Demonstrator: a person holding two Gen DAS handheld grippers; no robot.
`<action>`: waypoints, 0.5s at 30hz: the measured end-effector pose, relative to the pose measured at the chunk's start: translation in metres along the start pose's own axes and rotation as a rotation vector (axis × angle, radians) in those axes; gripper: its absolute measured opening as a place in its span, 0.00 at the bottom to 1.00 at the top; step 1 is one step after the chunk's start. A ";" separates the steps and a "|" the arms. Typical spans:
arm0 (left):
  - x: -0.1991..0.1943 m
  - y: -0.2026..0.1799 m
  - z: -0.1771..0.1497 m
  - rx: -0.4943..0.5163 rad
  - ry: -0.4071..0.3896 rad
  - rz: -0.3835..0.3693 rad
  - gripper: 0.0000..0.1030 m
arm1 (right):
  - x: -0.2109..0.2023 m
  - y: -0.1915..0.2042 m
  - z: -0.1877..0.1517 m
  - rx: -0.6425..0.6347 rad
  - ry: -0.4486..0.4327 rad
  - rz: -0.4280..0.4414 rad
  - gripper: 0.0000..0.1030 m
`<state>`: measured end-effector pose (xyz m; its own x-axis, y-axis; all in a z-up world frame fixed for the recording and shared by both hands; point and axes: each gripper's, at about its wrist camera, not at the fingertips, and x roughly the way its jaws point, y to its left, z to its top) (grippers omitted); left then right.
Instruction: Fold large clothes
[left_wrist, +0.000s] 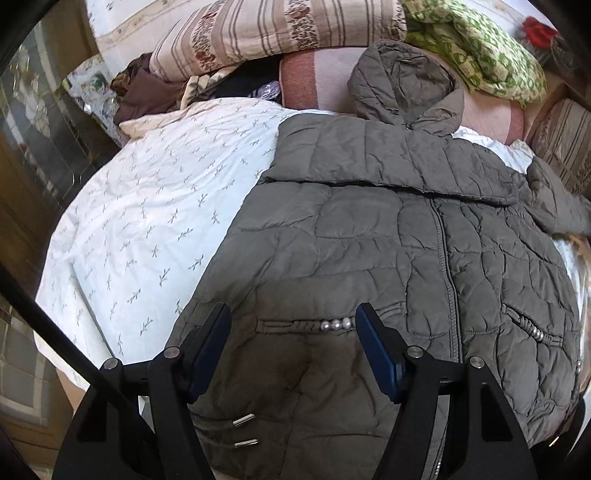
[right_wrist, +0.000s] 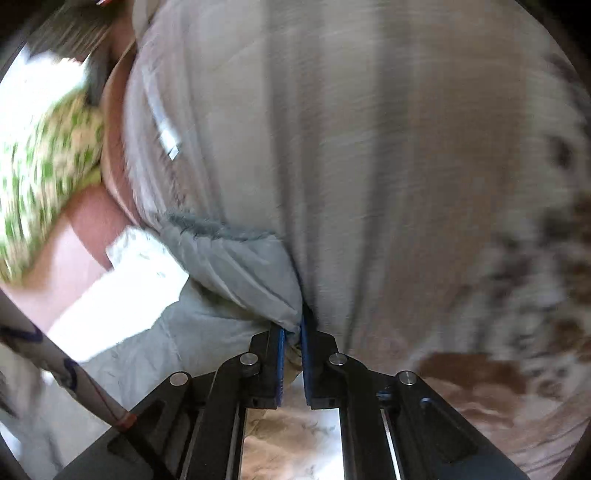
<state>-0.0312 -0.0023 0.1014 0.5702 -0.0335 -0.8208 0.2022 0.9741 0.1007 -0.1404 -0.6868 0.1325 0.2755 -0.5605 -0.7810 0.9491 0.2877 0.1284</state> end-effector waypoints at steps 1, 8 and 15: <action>-0.001 0.004 -0.001 -0.008 -0.004 -0.005 0.67 | -0.005 0.002 0.000 -0.005 -0.002 -0.010 0.05; -0.014 0.034 -0.013 -0.057 -0.052 -0.036 0.67 | -0.079 0.069 -0.009 -0.132 -0.065 0.071 0.05; -0.032 0.061 -0.025 -0.066 -0.136 0.009 0.67 | -0.176 0.182 -0.054 -0.303 -0.074 0.319 0.06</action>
<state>-0.0571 0.0635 0.1199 0.6752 -0.0503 -0.7359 0.1465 0.9869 0.0670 -0.0245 -0.4937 0.2602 0.5684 -0.4578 -0.6837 0.7302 0.6636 0.1627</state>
